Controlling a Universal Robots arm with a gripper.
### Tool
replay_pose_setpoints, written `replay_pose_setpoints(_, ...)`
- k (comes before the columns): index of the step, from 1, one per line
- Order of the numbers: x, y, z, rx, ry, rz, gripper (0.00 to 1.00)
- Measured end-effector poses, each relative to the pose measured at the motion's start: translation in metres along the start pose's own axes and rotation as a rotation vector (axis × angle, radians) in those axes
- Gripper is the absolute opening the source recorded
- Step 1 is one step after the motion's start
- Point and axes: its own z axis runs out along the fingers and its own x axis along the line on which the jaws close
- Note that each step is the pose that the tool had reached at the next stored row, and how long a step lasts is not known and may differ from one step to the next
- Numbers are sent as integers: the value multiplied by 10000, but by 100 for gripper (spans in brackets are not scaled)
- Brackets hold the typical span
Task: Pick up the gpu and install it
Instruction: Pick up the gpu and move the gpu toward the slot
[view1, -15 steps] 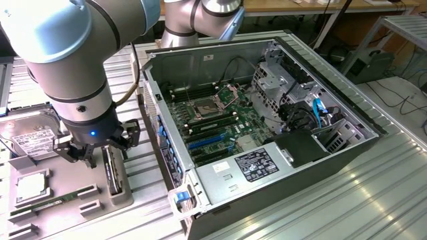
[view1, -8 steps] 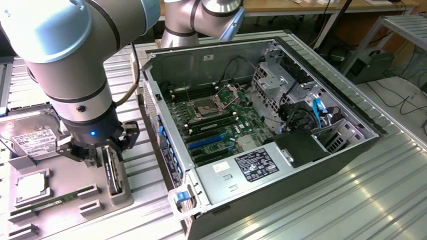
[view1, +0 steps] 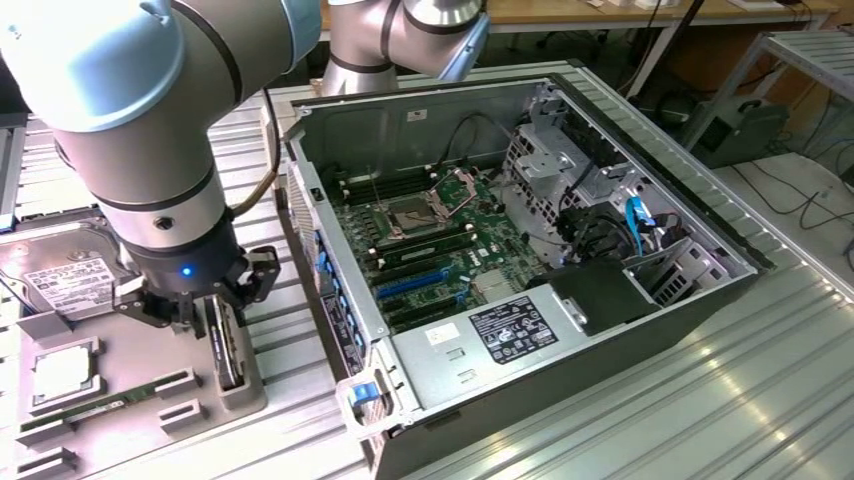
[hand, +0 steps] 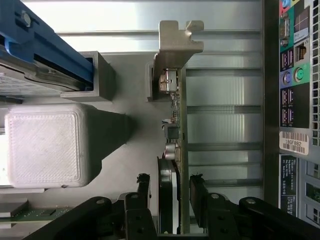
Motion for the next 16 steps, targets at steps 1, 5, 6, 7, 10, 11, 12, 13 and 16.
replay_pose_setpoints(1,0,0,0,-1,-1,1,45)
replay_pose_setpoints(5,0,-1,0,0,0,0,44)
replay_pose_setpoints(6,0,-1,0,-1,-1,0,44)
replay_pose_setpoints(7,0,-1,0,0,-1,0,36)
replay_pose_setpoints(10,0,-1,0,-1,-1,0,36)
replay_pose_setpoints(11,0,-1,0,-1,-1,0,36)
replay_pose_setpoints(12,0,-1,0,0,0,0,35)
replay_pose_setpoints(13,0,-1,0,0,0,0,35)
replay_pose_setpoints(16,0,-1,0,0,0,0,28)
